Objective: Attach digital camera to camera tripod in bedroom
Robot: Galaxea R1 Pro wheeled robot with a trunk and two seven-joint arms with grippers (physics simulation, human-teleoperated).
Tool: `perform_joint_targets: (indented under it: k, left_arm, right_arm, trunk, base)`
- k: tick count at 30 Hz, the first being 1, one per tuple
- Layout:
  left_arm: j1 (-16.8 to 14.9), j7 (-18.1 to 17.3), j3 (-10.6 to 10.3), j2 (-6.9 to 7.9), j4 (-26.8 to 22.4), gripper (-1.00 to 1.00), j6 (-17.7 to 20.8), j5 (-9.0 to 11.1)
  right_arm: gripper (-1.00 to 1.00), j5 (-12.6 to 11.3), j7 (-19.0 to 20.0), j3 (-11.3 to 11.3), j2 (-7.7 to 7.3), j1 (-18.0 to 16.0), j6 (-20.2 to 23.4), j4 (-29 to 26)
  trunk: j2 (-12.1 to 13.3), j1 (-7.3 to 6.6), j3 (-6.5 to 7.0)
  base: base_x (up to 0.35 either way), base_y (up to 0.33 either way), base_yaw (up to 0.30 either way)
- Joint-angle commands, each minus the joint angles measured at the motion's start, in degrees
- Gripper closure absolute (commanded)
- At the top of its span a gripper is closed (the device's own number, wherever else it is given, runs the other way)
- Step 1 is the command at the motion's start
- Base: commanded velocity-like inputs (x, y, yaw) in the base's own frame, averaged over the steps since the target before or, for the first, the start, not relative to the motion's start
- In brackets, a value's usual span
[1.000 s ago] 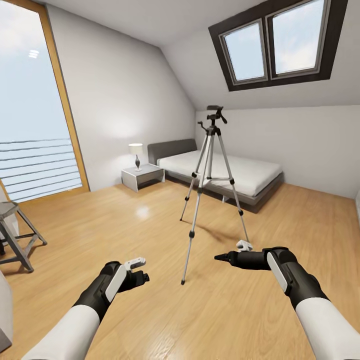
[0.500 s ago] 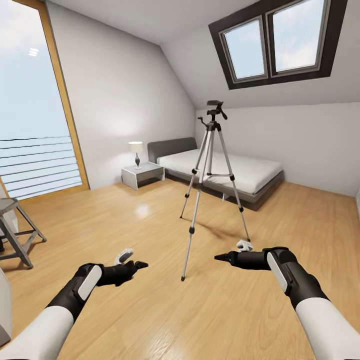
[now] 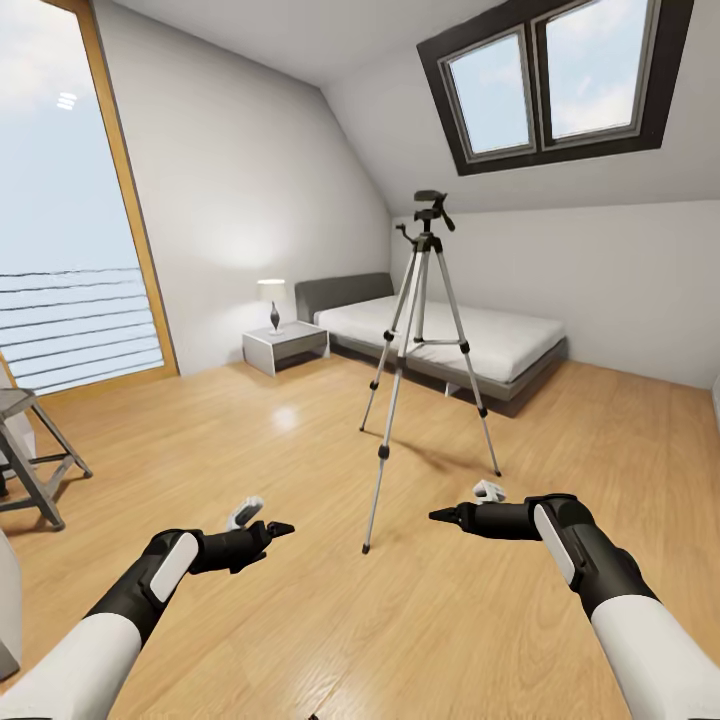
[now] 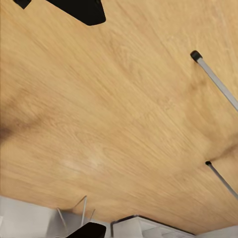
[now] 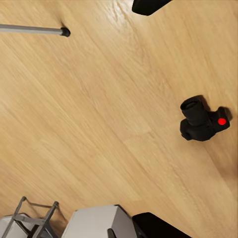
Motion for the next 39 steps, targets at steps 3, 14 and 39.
perform_joint_targets:
  k: [3, 14, 39]
  left_arm:
    - [0.0, -0.1, 0.0, -0.04, -0.1, -1.0, 0.3, 0.1]
    - [0.0, -0.1, 0.0, -0.02, -0.4, -1.0, 0.3, 0.1]
    - [0.0, -0.1, 0.0, -0.15, -0.8, -1.0, 0.4, 0.3]
  right_arm:
    - [-1.0, -0.2, 0.0, -0.1, 0.0, 0.0, 0.4, -0.1]
    - [-1.0, -0.5, 0.1, -0.1, 0.0, 0.0, 0.4, -0.1]
    - [-1.0, -1.2, 0.5, -0.1, 0.02, 0.0, 0.5, -0.3]
  trunk:
    - [-1.2, 0.65, -0.6]
    - [-5.3, 2.87, -2.62]
    - [-5.6, 3.52, -8.16]
  base:
    - [0.0, 0.0, 0.0]
    - [0.0, 0.0, 0.0]
    - [0.0, 0.0, 0.0]
